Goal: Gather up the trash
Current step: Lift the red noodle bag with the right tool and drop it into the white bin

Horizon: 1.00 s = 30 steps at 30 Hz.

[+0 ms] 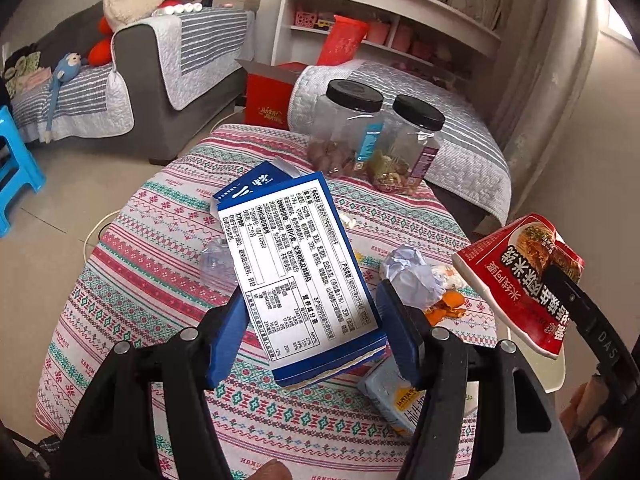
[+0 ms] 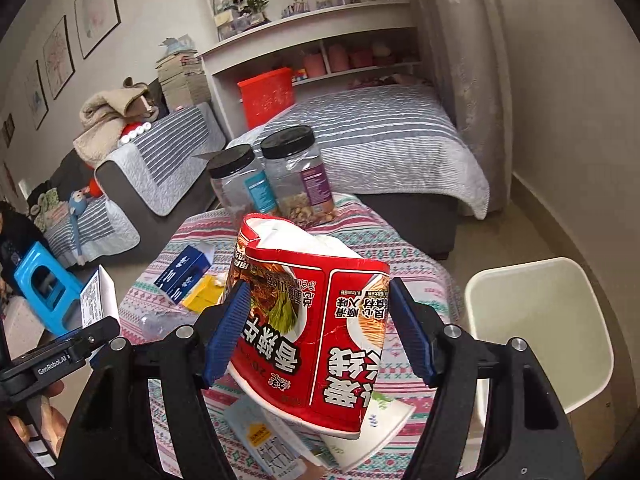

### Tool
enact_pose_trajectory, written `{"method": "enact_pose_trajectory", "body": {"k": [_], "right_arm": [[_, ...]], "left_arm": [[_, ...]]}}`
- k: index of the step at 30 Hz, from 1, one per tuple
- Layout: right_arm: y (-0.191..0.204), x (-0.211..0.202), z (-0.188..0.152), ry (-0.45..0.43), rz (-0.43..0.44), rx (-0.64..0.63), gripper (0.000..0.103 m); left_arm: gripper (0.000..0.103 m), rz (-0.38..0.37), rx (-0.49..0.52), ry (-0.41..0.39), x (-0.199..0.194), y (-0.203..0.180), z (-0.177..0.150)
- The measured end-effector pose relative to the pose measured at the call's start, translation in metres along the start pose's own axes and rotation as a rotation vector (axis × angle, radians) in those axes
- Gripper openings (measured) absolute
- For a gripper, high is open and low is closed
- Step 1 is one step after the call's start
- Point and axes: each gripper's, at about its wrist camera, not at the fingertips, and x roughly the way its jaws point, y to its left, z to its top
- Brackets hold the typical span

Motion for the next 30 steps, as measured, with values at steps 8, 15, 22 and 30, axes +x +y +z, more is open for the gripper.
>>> {"method": "enact_pose_trajectory", "body": {"k": [8,15,22,30], "right_arm": [[-0.053,-0.012,0.002,-0.043,-0.158,0.055,0.067],[-0.093,-0.019,-0.003,-0.04,-0.329,0.106,0.068],[-0.137,-0.026,-0.008,-0.013,-0.462,0.153,0.068],[-0.174,-0.05,-0.013,-0.015,-0.517,0.21,0.078]], "left_arm": [[0.063,-0.028,0.056,-0.005,0.005,-0.037,-0.004],[0.063,-0.064,0.134,-0.02,0.006,-0.082,-0.012],[0.063,-0.128,0.202,-0.006,0.01,-0.137,-0.021],[0.063,-0.227,0.259,0.017,0.019,-0.208,-0.036]]}}
